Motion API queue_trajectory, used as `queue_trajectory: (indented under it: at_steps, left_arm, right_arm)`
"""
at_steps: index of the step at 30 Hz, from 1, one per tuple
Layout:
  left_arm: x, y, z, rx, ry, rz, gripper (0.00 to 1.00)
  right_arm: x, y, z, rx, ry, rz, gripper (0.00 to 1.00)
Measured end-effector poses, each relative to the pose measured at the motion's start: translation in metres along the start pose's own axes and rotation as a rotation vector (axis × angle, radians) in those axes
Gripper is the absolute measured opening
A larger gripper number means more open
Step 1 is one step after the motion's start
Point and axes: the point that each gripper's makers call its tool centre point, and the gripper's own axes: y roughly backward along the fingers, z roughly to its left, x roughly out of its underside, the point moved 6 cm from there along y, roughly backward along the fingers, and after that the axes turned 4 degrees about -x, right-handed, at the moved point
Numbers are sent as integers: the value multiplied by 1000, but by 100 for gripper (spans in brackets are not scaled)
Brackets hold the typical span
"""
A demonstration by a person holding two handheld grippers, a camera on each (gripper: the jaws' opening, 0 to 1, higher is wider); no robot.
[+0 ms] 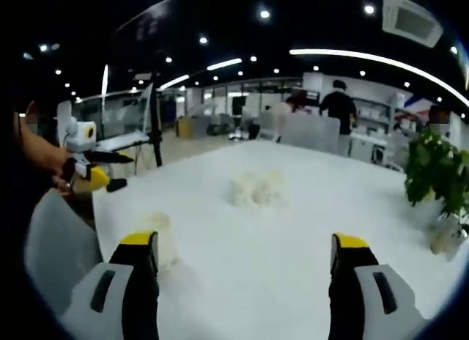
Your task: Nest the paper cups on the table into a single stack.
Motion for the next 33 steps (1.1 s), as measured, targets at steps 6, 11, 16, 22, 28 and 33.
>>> queue_trajectory:
  at_steps: [6,11,16,22,28,33]
  left_arm:
    - [3,-4,6,-39,-14,9,98]
    - [20,-12,20,-111,20,63,98]
    - [24,-23,22,-116,37,72,98]
    - [30,-53,14,-52,12,108,98]
    - [18,-98,5,16,6,97,98]
    - [12,-133,-1,68,-9,91,95]
  right_arm:
    - [3,-1,0,11,11,7,100]
    - [6,-1,-2,13,0,-4,100]
    - [11,0,-6,22,-31,-5,100]
    - [16,-1,-10,19,-45,10,100]
    - [18,-2,-12,14,-55,20,100]
    - [20,-3,-10,13,-64,23,99]
